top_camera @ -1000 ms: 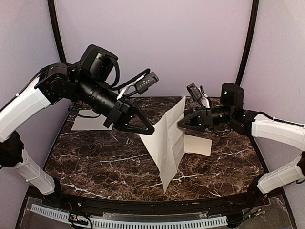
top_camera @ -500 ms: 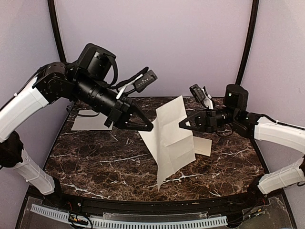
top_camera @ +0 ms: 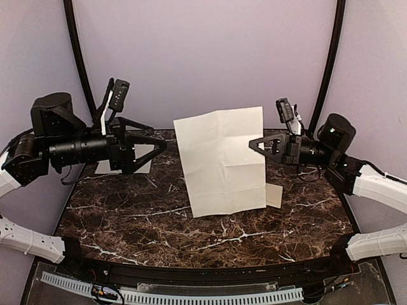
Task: Place the letter into the envelope and seal it
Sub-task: Fold the letter.
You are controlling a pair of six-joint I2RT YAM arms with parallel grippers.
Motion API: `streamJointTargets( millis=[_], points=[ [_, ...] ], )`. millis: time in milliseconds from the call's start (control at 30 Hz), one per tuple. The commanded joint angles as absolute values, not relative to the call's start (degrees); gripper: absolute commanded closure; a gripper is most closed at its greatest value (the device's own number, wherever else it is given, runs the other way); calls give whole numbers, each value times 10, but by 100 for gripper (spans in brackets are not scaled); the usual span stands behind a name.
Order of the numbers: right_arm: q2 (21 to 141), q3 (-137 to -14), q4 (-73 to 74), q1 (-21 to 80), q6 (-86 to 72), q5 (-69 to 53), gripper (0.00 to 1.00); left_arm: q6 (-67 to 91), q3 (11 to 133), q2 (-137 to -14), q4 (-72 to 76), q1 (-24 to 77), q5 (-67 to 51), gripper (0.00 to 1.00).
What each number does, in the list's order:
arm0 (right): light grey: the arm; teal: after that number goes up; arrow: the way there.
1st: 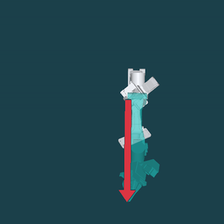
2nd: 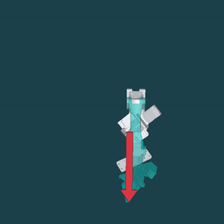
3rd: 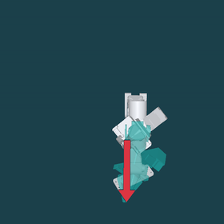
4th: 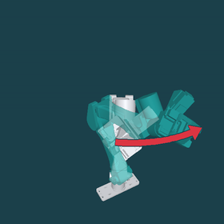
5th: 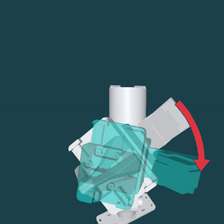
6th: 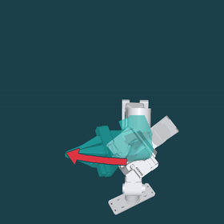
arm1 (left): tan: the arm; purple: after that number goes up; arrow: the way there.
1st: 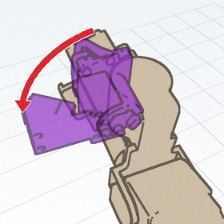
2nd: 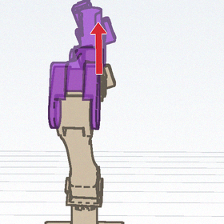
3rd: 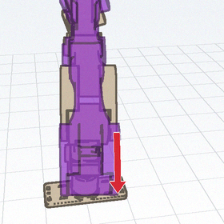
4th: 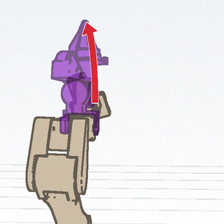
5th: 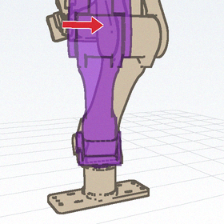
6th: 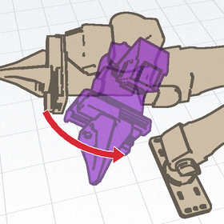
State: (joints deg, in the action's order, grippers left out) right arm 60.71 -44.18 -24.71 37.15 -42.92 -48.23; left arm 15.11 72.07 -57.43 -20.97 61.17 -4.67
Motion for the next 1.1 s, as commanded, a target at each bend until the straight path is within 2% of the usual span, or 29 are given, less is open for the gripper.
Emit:
streamJointTargets(
  millis=[0,300,533,667,900,1067],
  points=[
    [584,-447,-294,374,-482,-434,100,203,665,-562,-97,607,-40,1],
    [557,-446,-321,375,-534,-438,100,264,597,-583,17,606,-140,1],
    [545,-435,-296,377,-555,-429,100,279,589,-621,49,606,-156,2],
    [537,-413,-313,383,-572,-413,100,286,584,-629,57,606,-169,12],
    [517,-383,-340,391,-592,-383,100,296,577,-638,61,606,-209,47],
    [508,-386,-333,393,-595,-381,100,282,580,-657,54,606,-222,47]
  ],
)
